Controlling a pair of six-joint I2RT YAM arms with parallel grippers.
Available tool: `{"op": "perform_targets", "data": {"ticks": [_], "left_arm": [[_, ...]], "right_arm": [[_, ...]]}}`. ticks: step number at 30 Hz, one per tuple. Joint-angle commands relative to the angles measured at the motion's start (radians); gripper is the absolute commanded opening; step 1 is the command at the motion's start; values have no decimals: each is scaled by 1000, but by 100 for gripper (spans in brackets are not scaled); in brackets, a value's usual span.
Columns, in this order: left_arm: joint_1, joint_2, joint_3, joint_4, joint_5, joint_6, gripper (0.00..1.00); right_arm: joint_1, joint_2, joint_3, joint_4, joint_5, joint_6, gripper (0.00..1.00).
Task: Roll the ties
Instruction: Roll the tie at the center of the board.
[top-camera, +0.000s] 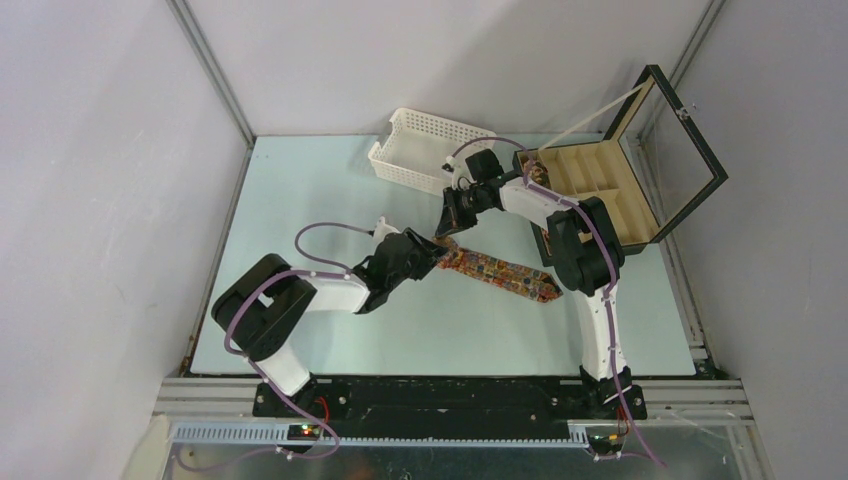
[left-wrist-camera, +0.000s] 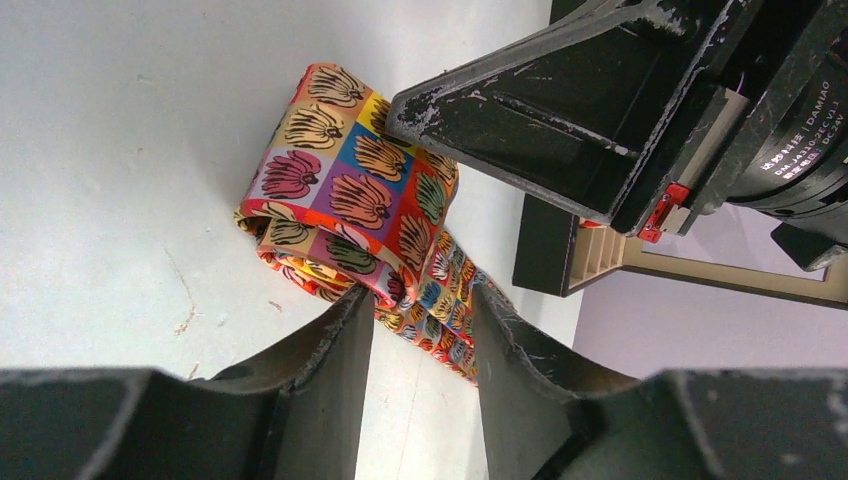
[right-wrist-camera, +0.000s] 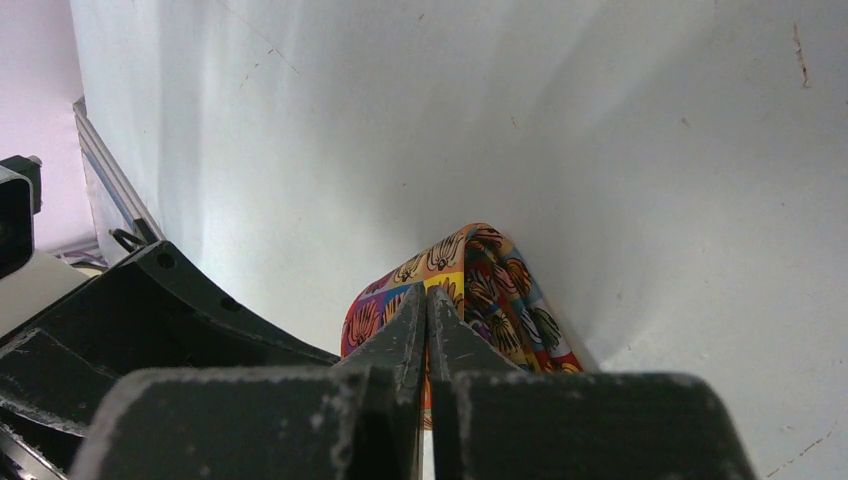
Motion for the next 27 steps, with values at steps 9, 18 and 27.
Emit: {"op": "perform_targets", "data": {"ticks": [9,18,27], "left_arm": [[13,9,16,16,-13,6,39],[17,13,8,12,-23,6,43],[20,30,15,12,-26,3,39]], "right_arm": [[-3,-47,15,14,-3,-4,0],[-3,-47,15,11,0,-7,0],[-4,-45,21,10,-1,-6,0]]}}
